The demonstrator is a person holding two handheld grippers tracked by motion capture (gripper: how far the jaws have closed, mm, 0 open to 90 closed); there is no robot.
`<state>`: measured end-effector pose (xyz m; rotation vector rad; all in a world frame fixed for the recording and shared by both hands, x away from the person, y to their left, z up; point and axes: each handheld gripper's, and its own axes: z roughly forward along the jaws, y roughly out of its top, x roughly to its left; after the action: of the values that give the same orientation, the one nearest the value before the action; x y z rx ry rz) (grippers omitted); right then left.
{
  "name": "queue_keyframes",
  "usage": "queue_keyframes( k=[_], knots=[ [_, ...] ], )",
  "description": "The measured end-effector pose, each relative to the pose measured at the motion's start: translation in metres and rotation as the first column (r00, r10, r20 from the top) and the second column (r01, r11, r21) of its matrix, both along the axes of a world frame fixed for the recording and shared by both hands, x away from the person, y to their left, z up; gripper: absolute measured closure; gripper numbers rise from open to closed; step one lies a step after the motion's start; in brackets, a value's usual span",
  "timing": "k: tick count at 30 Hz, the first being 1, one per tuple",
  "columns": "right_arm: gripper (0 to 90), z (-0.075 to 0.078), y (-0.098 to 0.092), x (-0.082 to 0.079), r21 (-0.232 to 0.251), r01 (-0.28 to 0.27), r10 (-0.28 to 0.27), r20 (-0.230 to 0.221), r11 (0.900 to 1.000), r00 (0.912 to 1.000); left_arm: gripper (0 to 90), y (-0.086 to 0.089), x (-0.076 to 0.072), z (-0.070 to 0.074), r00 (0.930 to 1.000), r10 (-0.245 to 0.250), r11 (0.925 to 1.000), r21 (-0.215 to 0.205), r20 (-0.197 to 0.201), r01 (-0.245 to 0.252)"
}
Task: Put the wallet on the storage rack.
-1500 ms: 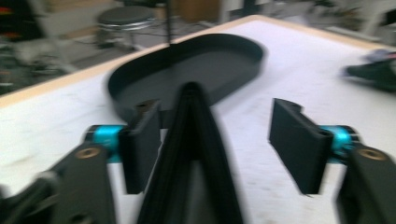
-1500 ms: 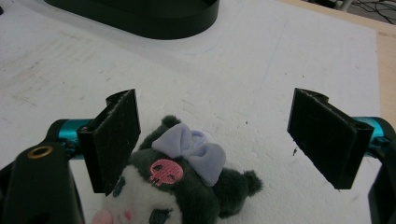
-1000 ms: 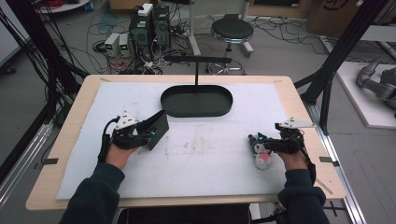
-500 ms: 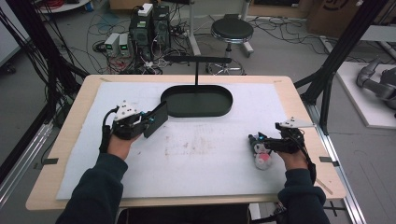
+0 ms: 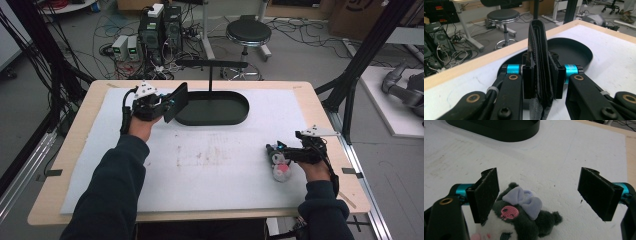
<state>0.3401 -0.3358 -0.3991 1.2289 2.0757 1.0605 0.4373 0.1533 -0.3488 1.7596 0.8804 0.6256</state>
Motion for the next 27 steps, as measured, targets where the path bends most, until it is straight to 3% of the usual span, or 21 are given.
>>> queue_keyframes(
  k=[3, 5, 10, 17, 23, 25, 27],
  knots=[
    [17.6, 0.0, -0.001, 0.0, 0.006, 0.006, -0.006, -0.003, 1.0, 1.0, 76.1, -0.006, 0.009, -0.003, 1.0, -0.003, 0.9994, 0.035, 0.003, 0.003],
    [17.6, 0.0, -0.001, 0.0, 0.011, 0.01, -0.01, -0.006, 1.0, 0.9999, 76.1, -0.014, 0.022, -0.013, 0.9999, 0.008, 0.9977, 0.067, -0.012, -0.007],
    [17.6, -0.001, -0.004, -0.001, 0.015, 0.012, -0.012, -0.006, 1.0, 0.9999, 76.1, -0.025, 0.04, -0.027, 0.9998, 0.017, 0.9979, 0.063, -0.009, -0.017],
    [17.6, -0.001, -0.006, -0.001, 0.017, 0.014, -0.014, -0.008, 1.0, 0.9999, 76.1, -0.029, 0.06, -0.032, 0.9987, 0.044, 0.9978, 0.052, -0.026, -0.042],
    [17.6, -0.002, -0.007, -0.002, 0.019, 0.016, -0.015, -0.011, 1.0, 0.9998, 76.1, -0.035, 0.076, -0.04, 0.9973, 0.066, 0.9951, 0.076, -0.032, -0.064],
    [17.6, -0.002, -0.008, -0.003, 0.02, 0.02, -0.02, -0.012, 1.0, 0.9997, 76.2, -0.037, 0.079, -0.048, 0.9952, 0.083, 0.99, 0.119, -0.052, -0.076],
    [17.6, -0.002, -0.008, -0.004, 0.022, 0.025, -0.025, -0.014, 0.999, 0.9996, 76.4, -0.039, 0.08, -0.05, 0.9948, 0.094, 0.9895, 0.115, -0.039, -0.088]
  ],
)
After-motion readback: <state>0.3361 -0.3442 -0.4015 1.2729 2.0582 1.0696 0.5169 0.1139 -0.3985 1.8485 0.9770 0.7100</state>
